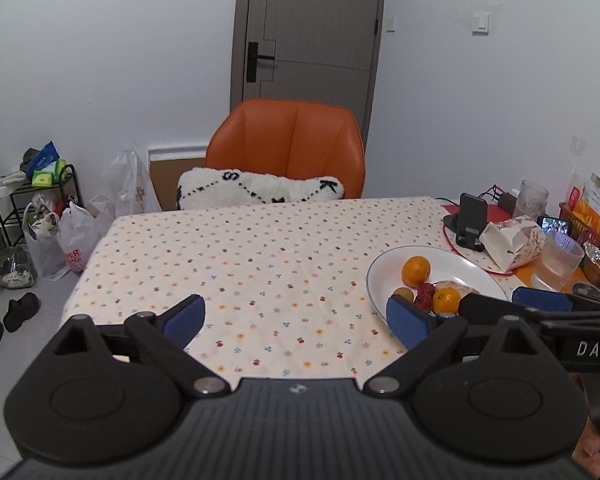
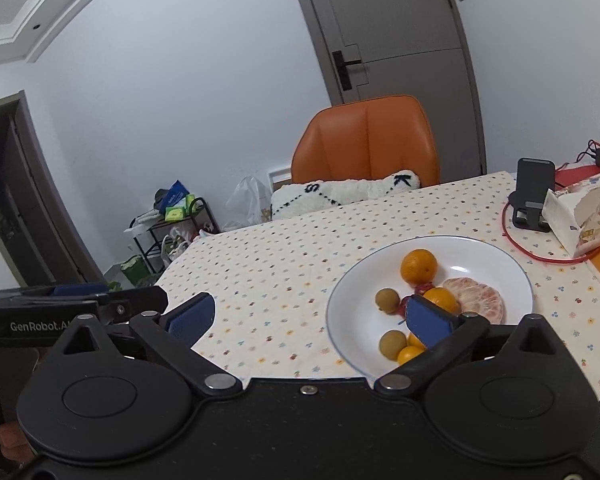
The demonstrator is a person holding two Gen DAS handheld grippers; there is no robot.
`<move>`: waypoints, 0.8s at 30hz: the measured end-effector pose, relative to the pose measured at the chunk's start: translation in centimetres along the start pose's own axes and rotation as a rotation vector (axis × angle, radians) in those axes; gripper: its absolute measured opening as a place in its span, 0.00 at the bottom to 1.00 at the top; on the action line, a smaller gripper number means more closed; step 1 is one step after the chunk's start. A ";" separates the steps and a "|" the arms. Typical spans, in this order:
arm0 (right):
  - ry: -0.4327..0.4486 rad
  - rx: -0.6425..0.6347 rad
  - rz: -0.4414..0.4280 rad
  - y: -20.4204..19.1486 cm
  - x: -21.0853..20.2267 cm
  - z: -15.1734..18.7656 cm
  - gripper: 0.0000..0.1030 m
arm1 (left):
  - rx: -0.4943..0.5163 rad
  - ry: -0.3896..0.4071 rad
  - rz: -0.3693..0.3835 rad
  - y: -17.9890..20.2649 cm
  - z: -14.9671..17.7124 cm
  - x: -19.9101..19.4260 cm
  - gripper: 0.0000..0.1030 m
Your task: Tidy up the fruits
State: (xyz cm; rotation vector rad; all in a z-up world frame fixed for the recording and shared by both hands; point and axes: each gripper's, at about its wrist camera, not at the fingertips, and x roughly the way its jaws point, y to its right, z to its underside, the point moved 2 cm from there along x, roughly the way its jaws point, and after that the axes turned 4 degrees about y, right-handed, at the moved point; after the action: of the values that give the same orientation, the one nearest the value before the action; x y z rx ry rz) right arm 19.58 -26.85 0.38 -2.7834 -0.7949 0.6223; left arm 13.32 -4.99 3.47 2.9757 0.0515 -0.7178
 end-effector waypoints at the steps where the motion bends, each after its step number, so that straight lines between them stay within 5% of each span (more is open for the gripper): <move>1: 0.002 -0.003 0.001 -0.3 -0.3 0.0 1.00 | -0.002 0.002 -0.003 -0.1 0.0 -0.4 0.94; 24: 0.006 -0.051 0.044 -3.3 -6.4 1.8 1.00 | -0.028 0.003 0.013 -0.9 2.9 -6.9 0.95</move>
State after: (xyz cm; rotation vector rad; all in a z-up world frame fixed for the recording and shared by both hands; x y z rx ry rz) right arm 12.37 -27.44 1.91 -2.8549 -0.7607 0.6098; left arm 5.81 -4.41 3.99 2.9476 0.0414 -0.7052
